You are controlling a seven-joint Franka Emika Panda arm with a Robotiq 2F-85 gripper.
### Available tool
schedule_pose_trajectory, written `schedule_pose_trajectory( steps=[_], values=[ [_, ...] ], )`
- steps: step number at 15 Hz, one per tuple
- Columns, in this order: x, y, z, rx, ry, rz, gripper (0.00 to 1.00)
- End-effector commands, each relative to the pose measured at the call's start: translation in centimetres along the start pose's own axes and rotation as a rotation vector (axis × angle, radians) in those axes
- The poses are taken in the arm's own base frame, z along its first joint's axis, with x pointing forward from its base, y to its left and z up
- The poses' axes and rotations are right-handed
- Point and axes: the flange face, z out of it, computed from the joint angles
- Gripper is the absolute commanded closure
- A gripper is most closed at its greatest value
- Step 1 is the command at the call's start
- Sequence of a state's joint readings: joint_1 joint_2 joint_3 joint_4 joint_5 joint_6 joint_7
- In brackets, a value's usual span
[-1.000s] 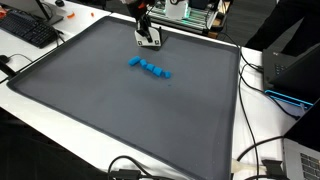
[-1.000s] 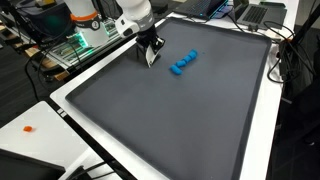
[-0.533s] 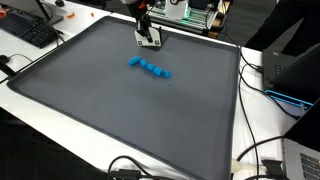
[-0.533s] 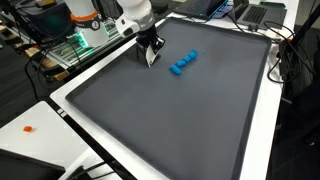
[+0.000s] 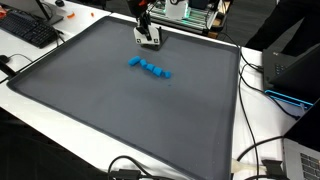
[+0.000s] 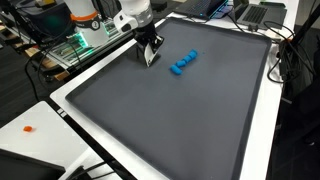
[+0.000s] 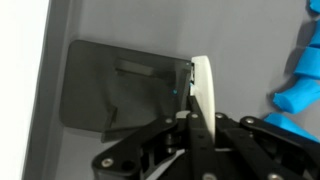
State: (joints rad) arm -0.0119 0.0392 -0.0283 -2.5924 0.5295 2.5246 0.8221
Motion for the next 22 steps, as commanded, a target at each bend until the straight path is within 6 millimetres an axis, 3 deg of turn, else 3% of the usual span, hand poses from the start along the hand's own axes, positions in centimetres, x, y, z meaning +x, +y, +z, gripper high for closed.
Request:
schedule_pose_trajectory(
  steps=[1,13,22],
  values=[
    [-0.7,0.9,-0.7,0.001,0.020,0.013,0.99],
    [-0.8,0.9,1.4,-0.025,0.004,0.021,0.99],
    [-0.8,0.5,1.0,0.003,0.021,0.014,0.99]
  ],
)
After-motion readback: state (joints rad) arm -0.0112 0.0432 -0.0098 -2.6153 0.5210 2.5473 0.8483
